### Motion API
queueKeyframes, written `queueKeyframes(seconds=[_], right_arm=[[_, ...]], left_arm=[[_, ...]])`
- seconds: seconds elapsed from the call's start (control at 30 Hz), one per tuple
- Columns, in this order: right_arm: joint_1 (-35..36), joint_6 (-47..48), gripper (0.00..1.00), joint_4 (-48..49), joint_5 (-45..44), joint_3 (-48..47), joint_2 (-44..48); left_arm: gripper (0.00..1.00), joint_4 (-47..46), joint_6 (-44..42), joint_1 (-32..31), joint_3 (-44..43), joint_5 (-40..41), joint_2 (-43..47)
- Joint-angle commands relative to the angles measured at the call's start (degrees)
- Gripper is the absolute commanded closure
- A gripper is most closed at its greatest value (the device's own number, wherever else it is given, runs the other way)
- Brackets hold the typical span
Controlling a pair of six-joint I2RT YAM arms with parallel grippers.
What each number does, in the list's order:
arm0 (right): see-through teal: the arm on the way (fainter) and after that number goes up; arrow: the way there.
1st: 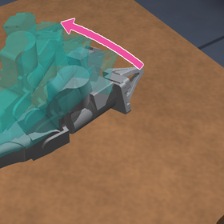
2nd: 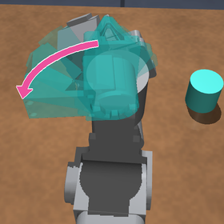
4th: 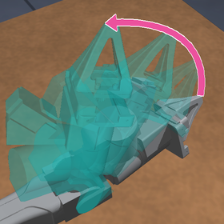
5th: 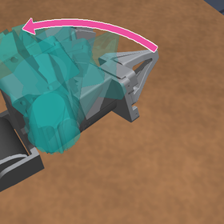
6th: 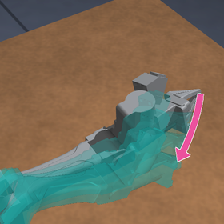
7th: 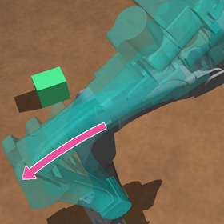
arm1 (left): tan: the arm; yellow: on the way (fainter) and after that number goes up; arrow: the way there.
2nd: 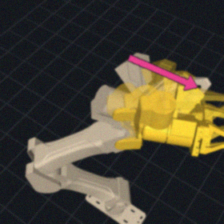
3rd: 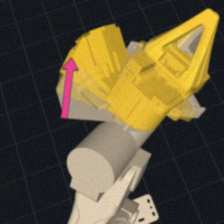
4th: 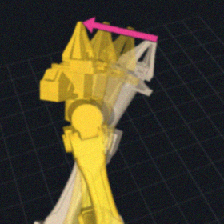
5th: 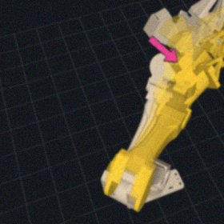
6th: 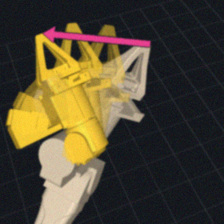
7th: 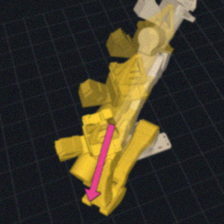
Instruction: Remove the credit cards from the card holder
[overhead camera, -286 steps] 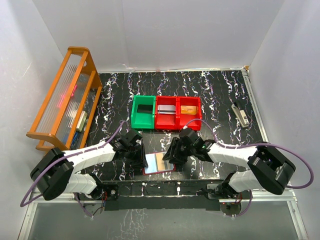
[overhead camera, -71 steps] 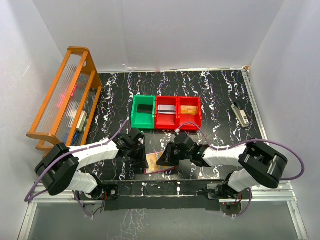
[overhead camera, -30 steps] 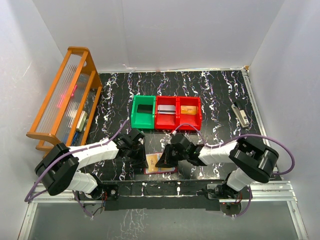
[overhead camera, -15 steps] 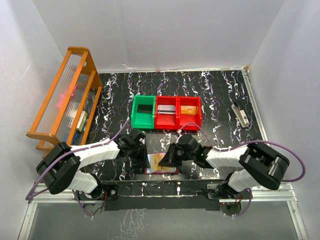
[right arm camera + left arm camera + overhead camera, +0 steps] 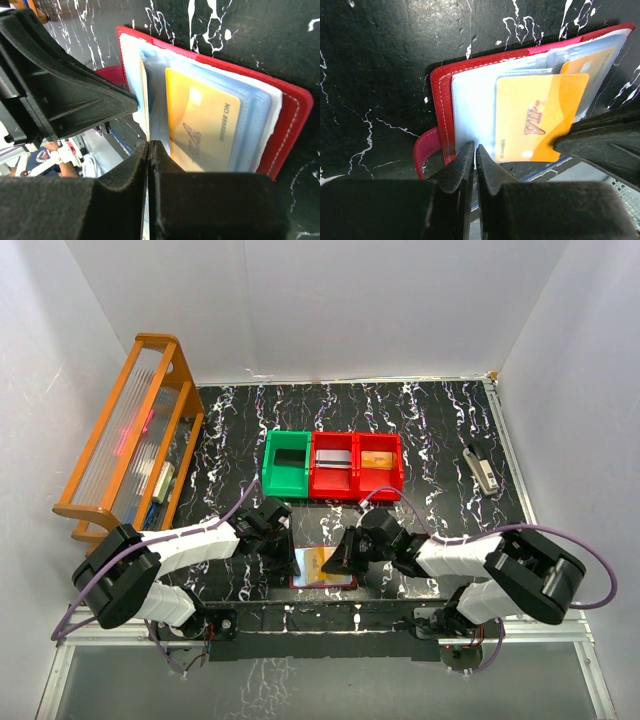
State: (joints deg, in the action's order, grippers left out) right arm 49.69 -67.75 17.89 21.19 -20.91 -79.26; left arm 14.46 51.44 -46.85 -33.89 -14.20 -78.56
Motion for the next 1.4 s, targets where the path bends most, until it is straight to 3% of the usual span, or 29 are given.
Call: queueKeyframes(seconds=[0.0,0.23,0.37,0.5,0.67,0.83,0.93,1.0,1.37], right_arm=[[-1.14,1.49,1.00,-4.37,-3.99,0.34,6.29],[-2.25,2.00,1.00,-4.39,-1.73,4.19,8.32],[-2.24,1.48,1.00,-2.82,-0.63,3.60,6.12],[-2.23,0.92,1.00,-2.37,-1.29,3.31,5.35],[-2.27,0.06,0.99,-1.70,-1.69,3.59,5.25],[-2.23,-0.97,0.98,-0.22,-1.51,3.93,4.92],[-2.24,-1.22,0.96,0.40,-1.26,3.81,4.68],[-2.24,-1.29,0.95,0.73,-0.99,3.74,4.73],[-2.30,-1.22,0.77,3.53,-0.23,2.13,3.70]], left_arm=[[0.94,5.23,-0.17,-0.23,1.40,4.73,2.17],[0.89,4.74,0.07,-0.21,-0.09,5.67,7.15],[0.79,3.03,-0.38,-0.20,-2.16,3.44,7.59],[0.63,-1.90,-1.47,-0.21,-3.85,-0.54,7.51],[0.59,-8.60,-1.98,-0.86,-5.00,-7.34,2.37],[0.65,-7.83,-2.28,-2.55,-6.07,-6.99,-3.92],[0.81,-1.83,-2.22,-2.85,-6.95,-2.32,-7.68],[0.87,1.40,-2.41,-2.90,-6.98,-0.01,-8.74],[0.94,1.94,-2.66,-3.03,-2.80,0.95,-6.61]])
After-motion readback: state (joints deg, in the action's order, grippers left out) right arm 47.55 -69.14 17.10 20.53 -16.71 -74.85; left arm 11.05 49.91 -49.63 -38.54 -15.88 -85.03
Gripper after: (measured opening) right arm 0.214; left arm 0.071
